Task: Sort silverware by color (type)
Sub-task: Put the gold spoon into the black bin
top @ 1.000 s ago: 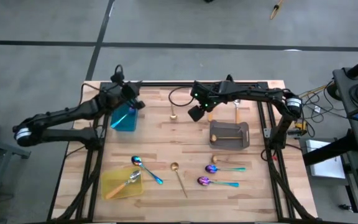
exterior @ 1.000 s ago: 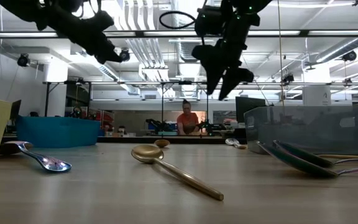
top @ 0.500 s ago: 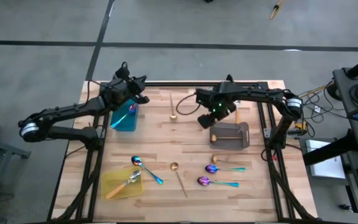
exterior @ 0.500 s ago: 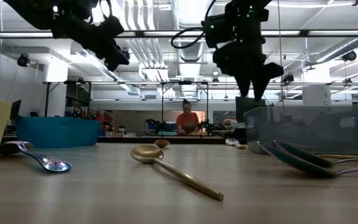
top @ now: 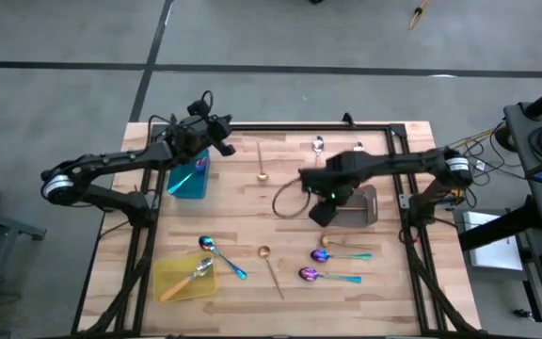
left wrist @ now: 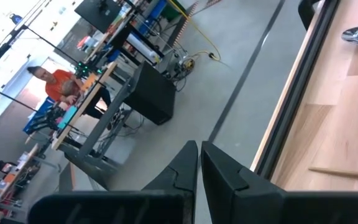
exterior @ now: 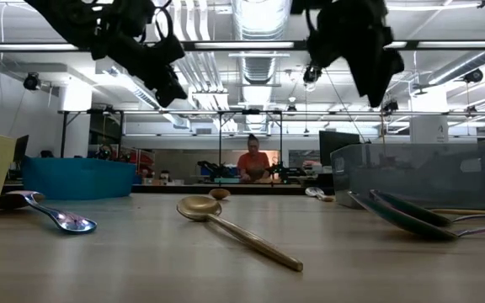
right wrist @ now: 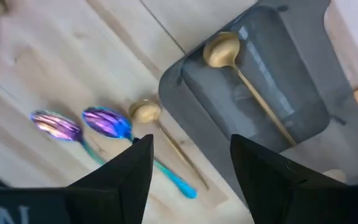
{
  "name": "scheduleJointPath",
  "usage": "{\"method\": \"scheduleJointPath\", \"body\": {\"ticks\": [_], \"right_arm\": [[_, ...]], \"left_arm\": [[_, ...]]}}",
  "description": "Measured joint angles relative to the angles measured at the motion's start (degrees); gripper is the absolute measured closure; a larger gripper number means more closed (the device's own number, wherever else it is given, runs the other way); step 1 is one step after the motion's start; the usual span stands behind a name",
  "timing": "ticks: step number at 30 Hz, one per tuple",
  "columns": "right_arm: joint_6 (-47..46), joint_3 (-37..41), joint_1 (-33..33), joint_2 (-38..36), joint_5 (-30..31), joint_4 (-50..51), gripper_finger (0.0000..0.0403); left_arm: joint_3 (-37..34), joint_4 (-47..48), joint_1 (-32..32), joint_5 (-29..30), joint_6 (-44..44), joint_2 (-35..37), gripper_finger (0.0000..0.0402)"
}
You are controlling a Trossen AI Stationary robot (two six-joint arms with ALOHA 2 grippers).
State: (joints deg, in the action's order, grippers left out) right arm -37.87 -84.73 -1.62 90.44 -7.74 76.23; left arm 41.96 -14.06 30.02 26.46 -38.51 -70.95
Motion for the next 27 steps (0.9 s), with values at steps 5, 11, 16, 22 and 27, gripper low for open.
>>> {"method": "scheduleJointPath", "body": {"ticks": [5,11,16,22,27], "right_arm": [[2.46,1.82,10.14,-0.27,2.72,-0.05,0.02],[2.7,5.58,21.64,-0.34,1.74,-1.37,0.0212],[-1.88,11.26,26.87,-0.31,7.84,-8.87,0.0254],[-3.54,18.35,28.87,-0.31,14.8,-16.13,0.0312],[-3.16,25.46,28.89,-0.31,15.47,-25.38,0.0347]], "left_arm": [[1.23,0.0,0.0,0.0,0.23,-2.01,0.0397],[1.42,0.03,0.0,-0.02,0.23,-3.12,0.0397],[1.42,-0.04,0.0,-0.02,0.23,-3.07,0.0397],[1.42,-0.09,0.0,-0.01,0.23,-2.96,0.0397],[1.42,-0.08,-0.02,-0.02,0.25,-2.93,0.0397]]}}
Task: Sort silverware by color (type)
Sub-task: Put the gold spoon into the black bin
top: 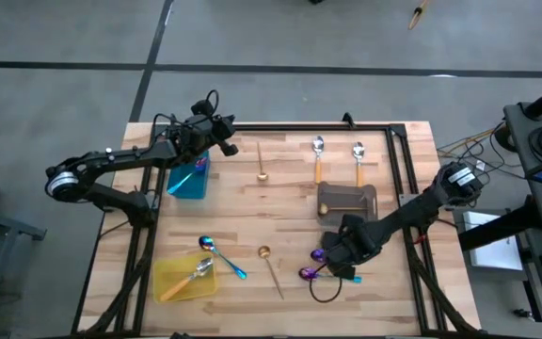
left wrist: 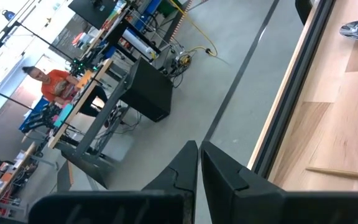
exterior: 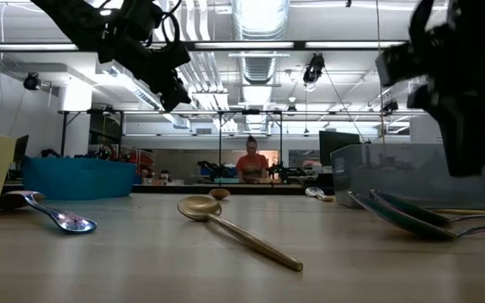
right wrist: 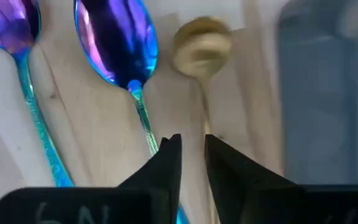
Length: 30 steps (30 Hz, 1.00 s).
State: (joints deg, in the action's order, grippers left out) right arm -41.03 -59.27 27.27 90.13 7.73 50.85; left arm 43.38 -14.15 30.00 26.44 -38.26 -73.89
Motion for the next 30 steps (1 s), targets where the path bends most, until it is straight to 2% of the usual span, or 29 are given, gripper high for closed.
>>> {"method": "scheduleJointPath", "body": {"ticks": [4,10,21,30], "right_arm": [[0.32,4.59,-0.03,0.0,-0.07,-5.04,0.0365],[0.47,7.28,-0.18,0.0,0.0,-6.01,0.0375],[0.11,8.89,-0.15,-0.04,4.37,-8.63,0.0374],[-2.76,9.21,-0.18,-0.04,4.37,-9.85,0.0359]], "left_arm": [[0.0,0.01,0.0,0.0,-0.01,0.0,0.0397],[0.0,-0.01,0.0,0.0,0.0,0.0,0.0397],[0.0,-0.5,0.0,-0.04,0.0,0.07,0.0397],[0.0,-0.49,0.0,-0.04,-0.02,0.07,0.0397]]}}
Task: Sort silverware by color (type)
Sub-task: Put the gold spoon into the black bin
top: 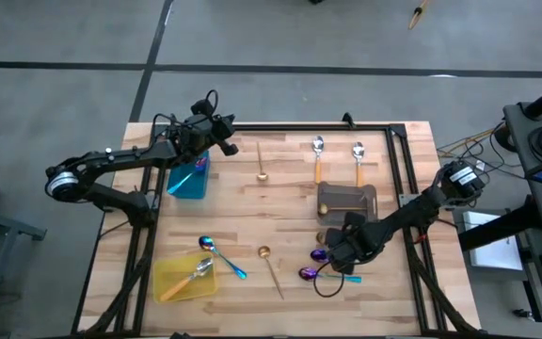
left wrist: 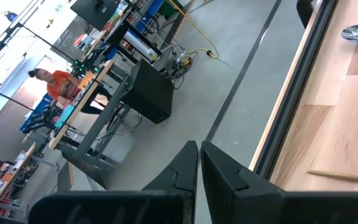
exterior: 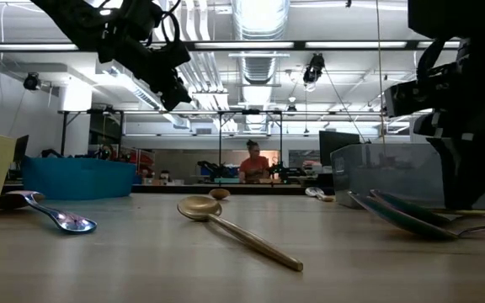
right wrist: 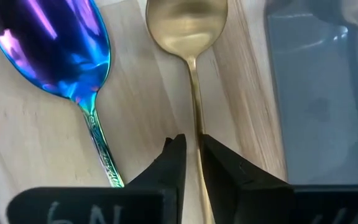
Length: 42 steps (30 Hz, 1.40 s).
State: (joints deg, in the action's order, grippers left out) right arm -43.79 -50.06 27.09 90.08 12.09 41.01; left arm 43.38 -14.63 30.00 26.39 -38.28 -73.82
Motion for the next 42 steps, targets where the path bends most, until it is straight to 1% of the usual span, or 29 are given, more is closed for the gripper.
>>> {"method": "scheduleJointPath", "body": {"ticks": [4,8,12,16,25,33,36,42], "right_arm": [[-2.63,0.25,0.0,0.0,-0.07,-0.26,0.0329],[-2.75,0.44,0.0,0.02,0.38,-0.17,0.03],[-2.82,0.66,0.0,0.04,1.49,-0.13,0.0286],[-2.73,0.76,0.0,0.04,0.77,-0.45,0.0288],[-2.1,-1.8,0.02,0.04,-1.63,2.0,0.0316],[-1.52,-3.37,0.02,0.02,-0.81,3.68,0.033],[-1.38,-3.09,0.0,0.37,-0.08,3.68,0.0329],[-1.17,-3.02,-0.02,3.1,2.61,3.55,0.0324]], "left_arm": [[0.0,0.0,0.0,-0.02,0.0,0.0,0.0397],[0.01,0.0,-0.02,-0.02,0.0,0.0,0.0397],[0.02,0.0,-0.02,-0.04,0.0,0.0,0.0397],[0.0,0.0,-0.02,-0.02,-0.09,0.0,0.0397],[0.0,0.07,-0.02,-0.04,-0.19,0.0,0.0397],[0.02,0.09,-0.02,-0.48,-0.2,0.0,0.0397],[0.02,0.11,0.0,-1.94,-0.2,0.0,0.0397],[0.01,0.13,-0.04,-2.49,-0.2,0.0,0.0397]]}}
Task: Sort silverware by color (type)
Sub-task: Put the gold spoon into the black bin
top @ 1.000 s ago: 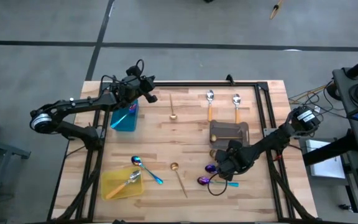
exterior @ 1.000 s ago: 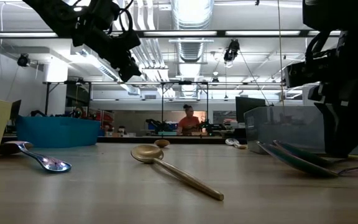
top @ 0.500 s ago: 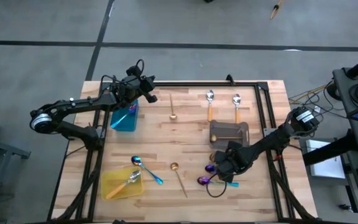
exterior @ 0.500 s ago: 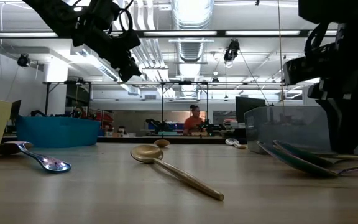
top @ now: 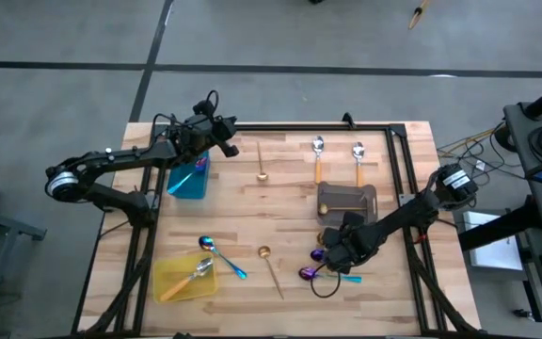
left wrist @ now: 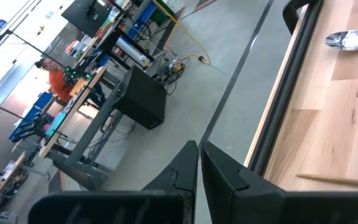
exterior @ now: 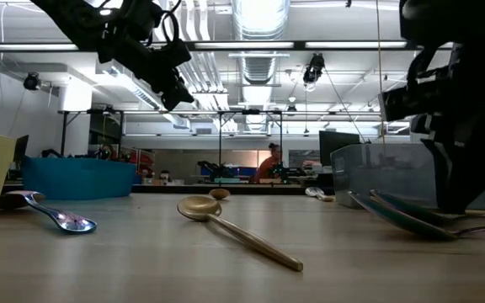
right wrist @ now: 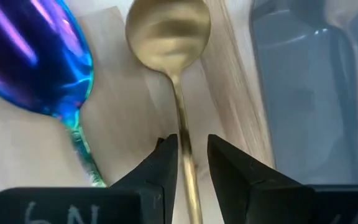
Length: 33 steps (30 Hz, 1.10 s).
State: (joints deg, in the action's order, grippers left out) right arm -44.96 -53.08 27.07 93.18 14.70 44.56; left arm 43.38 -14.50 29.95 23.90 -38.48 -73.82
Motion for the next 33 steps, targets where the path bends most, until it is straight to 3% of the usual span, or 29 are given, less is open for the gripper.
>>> {"method": "scheduleJointPath", "body": {"ticks": [6,13,26,33], "right_arm": [[1.25,-0.15,0.04,2.13,0.13,-0.81,0.034],[1.57,-0.11,0.04,2.3,-0.5,-1.58,0.0387],[2.37,-2.55,0.02,0.38,-2.61,-1.46,0.0391],[2.67,-7.12,0.0,0.24,-2.04,4.16,0.0391]], "left_arm": [[0.01,0.02,0.0,-0.02,0.0,0.0,0.0397],[0.01,0.02,0.02,-0.04,0.0,0.0,0.0397],[0.01,0.0,0.04,-0.04,0.0,0.0,0.0397],[0.01,-0.02,0.04,-0.04,0.0,0.0,0.0397]]}}
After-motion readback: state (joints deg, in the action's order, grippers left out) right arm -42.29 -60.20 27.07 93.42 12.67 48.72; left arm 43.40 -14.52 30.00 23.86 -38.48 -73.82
